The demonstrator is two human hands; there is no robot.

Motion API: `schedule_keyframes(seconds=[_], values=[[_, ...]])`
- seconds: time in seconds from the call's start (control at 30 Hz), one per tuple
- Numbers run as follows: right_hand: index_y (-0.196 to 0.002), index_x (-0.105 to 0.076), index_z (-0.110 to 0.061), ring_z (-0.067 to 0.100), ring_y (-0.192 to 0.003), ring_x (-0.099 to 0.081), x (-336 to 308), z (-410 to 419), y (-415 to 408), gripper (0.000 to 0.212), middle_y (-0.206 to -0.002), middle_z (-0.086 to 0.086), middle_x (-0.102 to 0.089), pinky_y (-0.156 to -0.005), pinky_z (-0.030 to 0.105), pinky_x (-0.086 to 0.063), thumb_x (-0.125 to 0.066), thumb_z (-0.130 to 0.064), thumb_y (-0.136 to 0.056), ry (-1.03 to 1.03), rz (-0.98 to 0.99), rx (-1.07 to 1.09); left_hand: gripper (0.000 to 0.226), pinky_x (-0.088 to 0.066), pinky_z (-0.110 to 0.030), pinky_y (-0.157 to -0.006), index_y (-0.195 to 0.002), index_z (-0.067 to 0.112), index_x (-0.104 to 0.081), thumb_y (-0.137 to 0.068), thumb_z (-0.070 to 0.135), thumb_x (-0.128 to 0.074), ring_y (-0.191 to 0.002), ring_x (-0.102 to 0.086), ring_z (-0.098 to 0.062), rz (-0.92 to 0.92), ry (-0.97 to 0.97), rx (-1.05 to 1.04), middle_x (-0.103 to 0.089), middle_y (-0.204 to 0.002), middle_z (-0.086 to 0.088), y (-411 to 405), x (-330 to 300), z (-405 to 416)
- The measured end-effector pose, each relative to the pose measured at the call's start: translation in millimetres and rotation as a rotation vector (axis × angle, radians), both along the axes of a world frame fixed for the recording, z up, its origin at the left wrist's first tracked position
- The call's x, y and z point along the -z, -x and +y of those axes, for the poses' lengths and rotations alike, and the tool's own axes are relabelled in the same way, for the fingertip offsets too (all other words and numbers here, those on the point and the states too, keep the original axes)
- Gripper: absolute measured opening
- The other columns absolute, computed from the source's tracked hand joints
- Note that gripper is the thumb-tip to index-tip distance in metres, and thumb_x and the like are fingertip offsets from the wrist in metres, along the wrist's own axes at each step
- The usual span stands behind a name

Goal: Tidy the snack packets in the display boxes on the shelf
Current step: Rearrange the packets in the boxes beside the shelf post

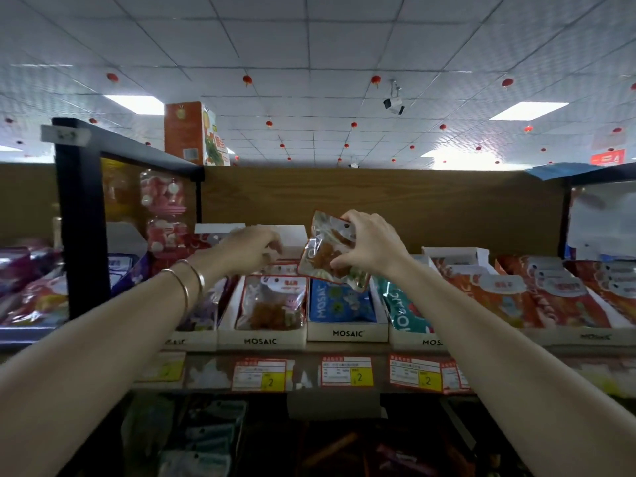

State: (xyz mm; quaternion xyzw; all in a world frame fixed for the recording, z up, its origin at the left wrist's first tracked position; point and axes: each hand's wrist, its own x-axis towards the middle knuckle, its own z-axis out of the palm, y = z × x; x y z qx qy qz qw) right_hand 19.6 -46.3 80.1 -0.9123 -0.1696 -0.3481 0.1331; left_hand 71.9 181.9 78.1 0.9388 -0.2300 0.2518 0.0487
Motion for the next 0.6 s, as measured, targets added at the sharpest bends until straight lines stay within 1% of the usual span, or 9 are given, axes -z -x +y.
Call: schedule_keyframes(seconds=[0.1, 0.17, 0.2, 0.27, 0.33, 0.43, 0.5, 0.53, 0.6], values=[[-0.111, -0.051, -0.013, 0.023, -0.099, -0.05, 5.3, 38.1, -4.6, 0.067, -0.106, 0.004, -0.059, -0.09, 0.047, -0.044, -0.075, -0.052, -0.062, 0.007, 0.055, -0.074, 0.019, -0.048, -0.034, -0.081, -0.101, 0.029, -0.063, -0.089, 0.018, -0.053, -0.094, -0.055, -0.013, -0.012, -0.027, -0.036, -0.059, -0.109, 0.004, 14.0, 0.8, 27.6], [-0.109, -0.052, -0.013, 0.024, -0.099, -0.051, 8.7, 61.1, -5.0, 0.063, -0.105, 0.004, -0.059, -0.089, 0.046, -0.045, -0.072, -0.052, -0.064, 0.022, 0.098, -0.128, 0.015, -0.049, -0.034, -0.076, -0.093, 0.03, -0.06, -0.087, 0.018, -0.053, -0.092, -0.057, -0.015, -0.022, -0.038, -0.053, -0.058, -0.104, 0.006, 24.0, 2.9, 44.2], [-0.111, -0.052, -0.013, 0.025, -0.101, -0.051, 10.9, 70.6, -6.6, 0.056, -0.108, 0.005, -0.059, -0.089, 0.046, -0.045, -0.071, -0.046, -0.069, 0.044, 0.11, -0.128, 0.015, -0.048, -0.035, -0.078, -0.093, 0.029, -0.061, -0.088, 0.018, -0.052, -0.095, -0.057, -0.016, -0.033, -0.056, -0.07, -0.057, -0.104, 0.007, 28.8, 4.5, 50.7], [-0.11, -0.054, -0.013, 0.027, -0.106, -0.051, 15.2, 86.5, -9.6, 0.04, -0.11, 0.007, -0.059, -0.09, 0.044, -0.042, -0.067, -0.03, -0.077, 0.107, 0.084, -0.086, 0.023, -0.045, -0.037, -0.088, -0.099, 0.03, -0.062, -0.089, 0.014, -0.051, -0.103, -0.053, -0.015, -0.034, -0.049, -0.1, -0.054, -0.108, 0.008, 35.6, 9.1, 61.9], [-0.106, -0.056, -0.014, 0.027, -0.106, -0.052, 17.6, 98.4, -15.0, 0.032, -0.107, 0.006, -0.06, -0.091, 0.044, -0.041, -0.064, -0.021, -0.076, 0.134, 0.065, -0.064, 0.028, -0.042, -0.04, -0.096, -0.105, 0.032, -0.06, -0.088, 0.011, -0.05, -0.11, -0.05, -0.016, -0.028, -0.017, -0.113, -0.055, -0.116, 0.007, 39.2, 13.4, 71.7], [-0.109, -0.056, -0.015, 0.026, -0.103, -0.054, 16.7, 107.2, -20.1, 0.04, -0.105, 0.005, -0.062, -0.091, 0.045, -0.042, -0.07, -0.023, -0.072, 0.148, 0.069, -0.073, 0.029, -0.04, -0.039, -0.095, -0.118, 0.022, -0.056, -0.09, 0.015, -0.048, -0.113, -0.049, -0.02, -0.023, -0.019, -0.122, -0.055, -0.123, 0.0, 40.7, 15.2, 78.9], [-0.113, -0.055, -0.013, 0.026, -0.1, -0.055, 17.2, 109.8, -21.5, 0.044, -0.103, 0.005, -0.063, -0.089, 0.043, -0.041, -0.07, -0.021, -0.072, 0.154, 0.084, -0.061, 0.029, -0.041, -0.039, -0.095, -0.119, 0.022, -0.055, -0.091, 0.017, -0.048, -0.113, -0.05, -0.02, -0.017, 0.005, -0.117, -0.055, -0.123, 0.0, 40.2, 16.1, 82.6], [-0.113, -0.054, -0.011, 0.027, -0.098, -0.055, 19.1, 110.5, -21.5, 0.042, -0.099, 0.005, -0.063, -0.087, 0.042, -0.04, -0.067, -0.018, -0.073, 0.173, 0.104, -0.047, 0.028, -0.041, -0.039, -0.095, -0.117, 0.024, -0.056, -0.091, 0.019, -0.048, -0.112, -0.05, -0.018, -0.019, 0.018, -0.113, -0.056, -0.123, 0.001, 40.0, 16.7, 84.7], [-0.102, -0.052, -0.009, 0.028, -0.087, -0.053, 29.3, 111.3, -27.3, 0.026, -0.082, 0.003, -0.056, -0.08, 0.04, -0.039, -0.058, -0.014, -0.078, 0.205, 0.118, -0.041, 0.024, -0.041, -0.04, -0.096, -0.113, 0.026, -0.056, -0.092, 0.021, -0.049, -0.109, -0.05, -0.016, 0.0, 0.033, -0.103, -0.056, -0.121, 0.003, 37.2, 19.1, 89.6]])
